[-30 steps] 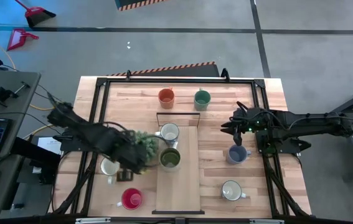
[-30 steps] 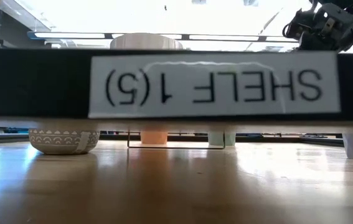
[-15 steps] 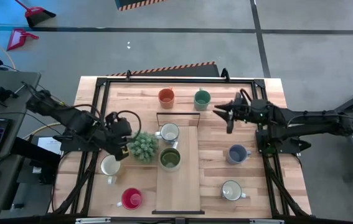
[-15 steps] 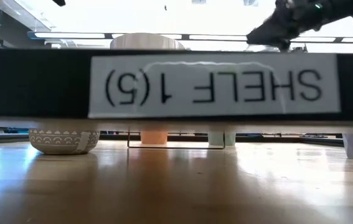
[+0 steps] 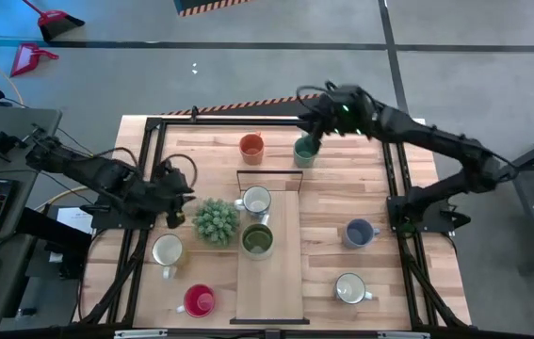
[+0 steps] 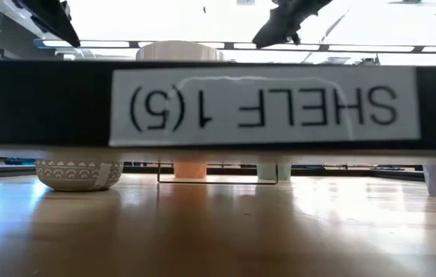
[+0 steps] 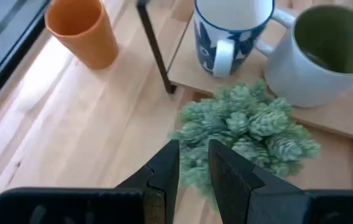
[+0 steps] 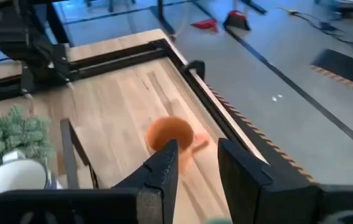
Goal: Place coffee mugs
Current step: Put the orange mug on the shelf
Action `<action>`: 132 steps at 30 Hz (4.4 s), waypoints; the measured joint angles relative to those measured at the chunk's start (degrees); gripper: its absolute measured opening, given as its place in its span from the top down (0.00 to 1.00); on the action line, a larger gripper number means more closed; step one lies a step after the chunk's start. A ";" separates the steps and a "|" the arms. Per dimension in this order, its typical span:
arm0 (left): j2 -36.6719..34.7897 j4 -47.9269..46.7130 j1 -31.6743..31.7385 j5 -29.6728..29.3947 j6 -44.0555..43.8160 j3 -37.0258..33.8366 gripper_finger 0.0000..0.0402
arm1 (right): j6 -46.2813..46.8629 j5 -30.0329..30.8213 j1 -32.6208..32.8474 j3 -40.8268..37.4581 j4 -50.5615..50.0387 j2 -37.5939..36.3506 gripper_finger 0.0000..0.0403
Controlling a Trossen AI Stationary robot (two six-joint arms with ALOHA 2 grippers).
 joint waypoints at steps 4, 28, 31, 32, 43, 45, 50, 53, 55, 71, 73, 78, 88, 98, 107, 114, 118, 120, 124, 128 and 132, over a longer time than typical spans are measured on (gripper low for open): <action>-7.05 7.45 2.95 2.40 6.16 -5.50 0.81 | -1.23 -6.85 -2.16 7.64 -0.02 7.83 0.77; -13.94 22.99 25.55 18.85 21.20 -15.27 0.80 | -0.11 -2.33 -1.50 57.31 -39.51 46.22 0.74; -13.89 22.99 26.16 18.64 21.40 -15.27 0.79 | 0.26 -2.55 -0.68 58.57 -38.70 47.85 0.70; -13.74 22.98 26.29 18.60 21.74 -15.27 0.78 | 1.35 -2.89 -0.54 57.85 -38.39 47.90 0.69; -15.12 32.66 26.42 21.66 25.11 -22.57 0.75 | 9.30 -3.53 1.48 55.06 -37.47 48.52 0.66; -15.50 37.73 26.38 22.50 23.83 -25.60 0.76 | 10.12 -3.53 1.85 55.06 -37.12 48.52 0.66; -16.27 41.18 26.38 23.03 23.71 -27.64 0.76 | 10.00 -3.51 2.34 55.06 -36.43 48.56 0.66; -16.28 41.07 26.38 23.01 23.71 -27.64 0.76 | 9.18 -3.77 2.61 55.08 -35.85 49.48 0.66; -16.32 41.23 26.38 23.03 23.60 -27.64 0.77 | 8.72 -4.99 2.82 55.07 -35.65 50.49 0.66; -16.32 41.36 26.35 23.38 21.73 -27.64 0.77 | 5.76 -7.16 6.01 54.99 -34.15 56.87 0.66; -16.32 41.38 26.35 23.48 21.40 -27.64 0.77 | 5.34 -7.02 6.27 55.01 -34.03 57.17 0.66; -16.32 41.43 26.35 25.62 20.25 -27.64 0.77 | 5.58 -3.86 6.64 55.20 -32.43 57.45 0.66; -16.32 42.41 26.33 26.68 19.05 -27.64 0.77 | 6.71 -3.15 6.62 55.21 -31.93 57.64 0.66; -16.32 44.06 26.33 28.08 19.01 -27.64 0.77 | 11.42 5.15 6.23 54.78 -34.35 58.32 0.66; -16.32 44.01 26.33 28.10 19.03 -27.64 0.77 | 11.18 5.78 6.69 55.31 -34.58 58.77 0.66; -16.32 43.99 26.33 28.10 19.03 -27.64 0.77 | 14.25 7.58 5.76 58.69 -33.31 58.12 0.66; -16.32 44.06 26.33 28.32 18.92 -27.64 0.77 | 17.39 9.18 5.40 58.64 -36.48 57.69 0.66; -16.31 44.13 26.33 29.14 18.26 -27.64 0.77 | 19.11 10.68 5.23 58.64 -38.83 57.62 0.66; -16.32 44.38 26.33 29.48 17.61 -27.64 0.77 | 21.46 11.52 5.07 58.64 -39.66 57.62 0.66; -16.30 44.66 26.33 29.48 17.52 -27.64 0.77 | 24.36 11.91 5.03 58.00 -39.89 57.81 0.66; -16.31 46.38 26.33 29.48 17.52 -27.64 0.77 | 25.88 11.37 5.20 57.77 -40.32 57.90 0.66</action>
